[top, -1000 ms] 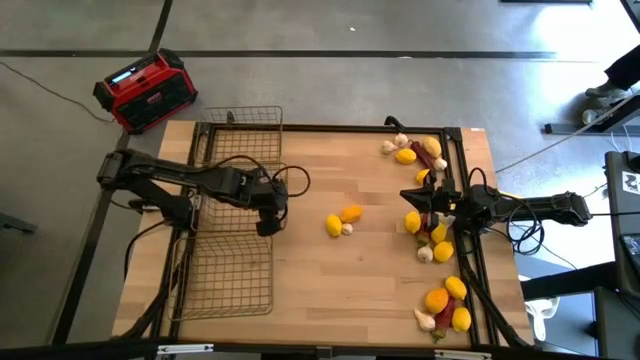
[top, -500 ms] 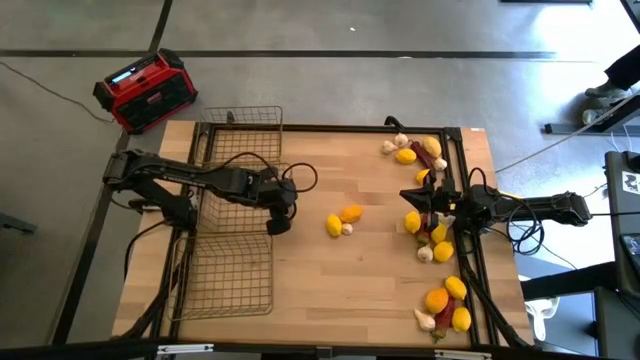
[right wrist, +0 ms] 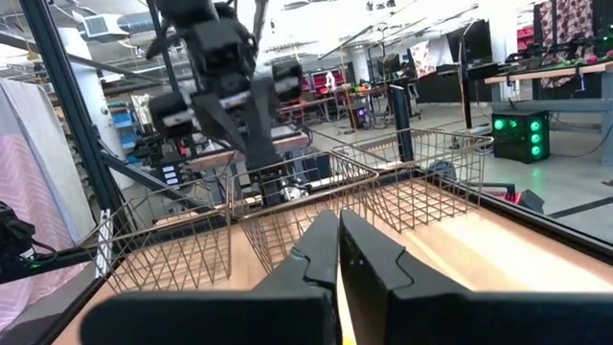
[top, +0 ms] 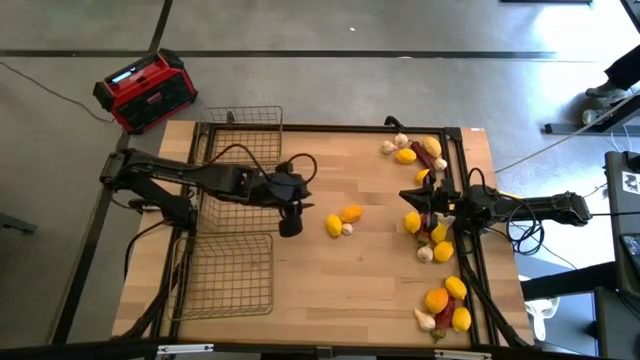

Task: Sort produce into baskets
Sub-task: Put the garlic in the top wire basket

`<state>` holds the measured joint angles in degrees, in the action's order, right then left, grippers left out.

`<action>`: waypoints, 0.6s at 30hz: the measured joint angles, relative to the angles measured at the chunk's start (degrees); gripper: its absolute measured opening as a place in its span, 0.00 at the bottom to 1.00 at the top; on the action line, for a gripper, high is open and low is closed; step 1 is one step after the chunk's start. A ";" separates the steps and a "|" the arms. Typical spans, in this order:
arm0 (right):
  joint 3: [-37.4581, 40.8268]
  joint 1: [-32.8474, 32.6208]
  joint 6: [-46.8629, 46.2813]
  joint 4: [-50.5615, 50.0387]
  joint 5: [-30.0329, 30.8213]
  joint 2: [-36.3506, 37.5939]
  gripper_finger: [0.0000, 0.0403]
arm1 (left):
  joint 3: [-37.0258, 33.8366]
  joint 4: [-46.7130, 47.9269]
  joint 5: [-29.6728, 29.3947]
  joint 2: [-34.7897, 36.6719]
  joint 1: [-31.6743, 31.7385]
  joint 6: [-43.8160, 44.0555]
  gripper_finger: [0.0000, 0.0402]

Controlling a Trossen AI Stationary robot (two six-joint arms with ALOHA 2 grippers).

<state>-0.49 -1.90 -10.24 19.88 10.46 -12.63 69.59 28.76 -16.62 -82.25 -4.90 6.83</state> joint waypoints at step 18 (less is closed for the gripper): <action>0.01 0.03 -0.44 -0.41 -0.36 -0.02 0.04 | -0.03 -14.53 4.63 -6.96 0.98 -0.94 0.54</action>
<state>-0.48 -1.86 -10.68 19.47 10.10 -12.64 69.56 14.23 -11.99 -89.22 -3.91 5.89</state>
